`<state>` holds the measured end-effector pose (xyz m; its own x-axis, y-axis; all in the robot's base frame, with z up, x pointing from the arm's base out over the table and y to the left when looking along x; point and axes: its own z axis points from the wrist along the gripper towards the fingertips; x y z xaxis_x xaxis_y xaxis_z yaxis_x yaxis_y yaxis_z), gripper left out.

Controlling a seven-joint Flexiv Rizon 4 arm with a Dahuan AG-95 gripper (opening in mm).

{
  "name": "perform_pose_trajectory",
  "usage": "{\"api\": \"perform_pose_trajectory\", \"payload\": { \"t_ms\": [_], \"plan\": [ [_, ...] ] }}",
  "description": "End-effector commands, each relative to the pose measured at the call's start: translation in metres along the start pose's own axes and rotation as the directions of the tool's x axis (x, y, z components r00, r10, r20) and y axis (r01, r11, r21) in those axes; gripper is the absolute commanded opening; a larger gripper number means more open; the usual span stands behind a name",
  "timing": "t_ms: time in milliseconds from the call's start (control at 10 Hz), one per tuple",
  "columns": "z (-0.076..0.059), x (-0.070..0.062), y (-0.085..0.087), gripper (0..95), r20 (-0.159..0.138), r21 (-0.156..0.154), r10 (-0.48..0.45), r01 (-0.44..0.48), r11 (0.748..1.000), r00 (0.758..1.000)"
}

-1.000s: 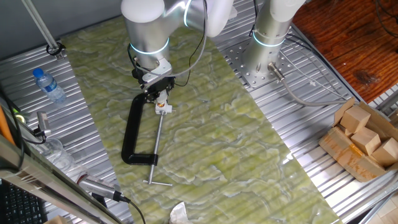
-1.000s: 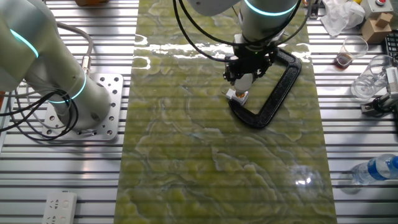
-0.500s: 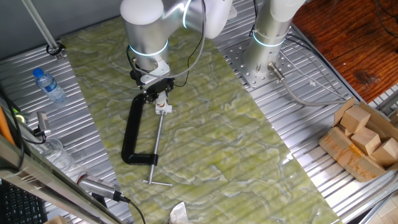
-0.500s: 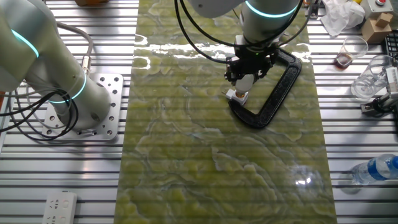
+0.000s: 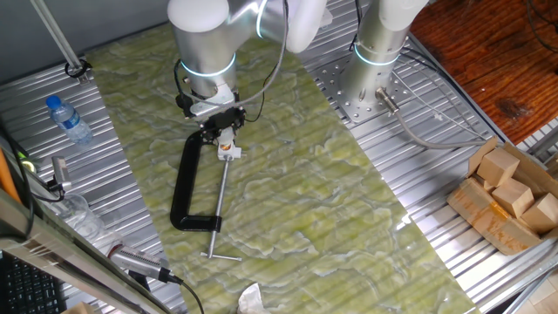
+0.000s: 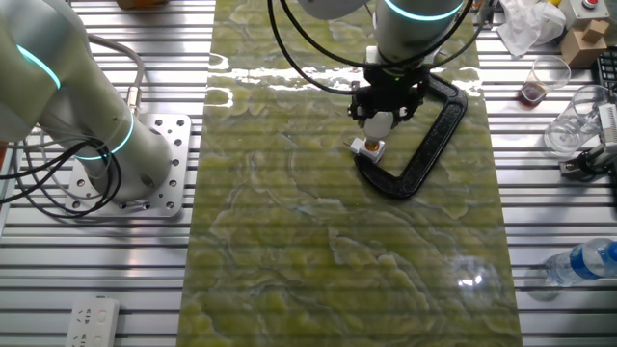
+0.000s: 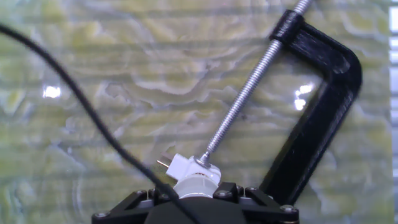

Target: Take out the light bulb by rotating it

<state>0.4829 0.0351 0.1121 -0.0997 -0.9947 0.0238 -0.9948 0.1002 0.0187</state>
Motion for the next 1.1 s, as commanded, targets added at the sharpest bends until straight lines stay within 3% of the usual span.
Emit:
{"api": "perform_pose_trajectory", "payload": {
  "t_ms": [100,200,300,400,700,1000,1100],
  "plan": [
    [-0.007,-0.004,0.002,0.0,-0.005,-0.009,0.334,-0.334,0.942,0.942],
    [-0.007,-0.008,0.002,0.0,-0.003,-0.01,0.429,-0.429,0.903,0.903],
    [-0.006,-0.01,0.002,0.0,-0.003,-0.008,0.477,-0.477,0.879,0.879],
    [-0.006,-0.013,0.002,0.0,0.006,-0.012,0.592,-0.592,0.806,0.806],
    [-0.002,-0.023,0.002,0.0,0.021,-0.016,0.726,-0.726,0.688,0.687],
    [-0.001,-0.026,0.002,0.0,0.051,-0.045,0.785,-0.784,0.619,0.617],
    [-0.001,-0.026,0.002,0.0,0.054,-0.048,0.793,-0.791,0.609,0.607]
  ]
}}
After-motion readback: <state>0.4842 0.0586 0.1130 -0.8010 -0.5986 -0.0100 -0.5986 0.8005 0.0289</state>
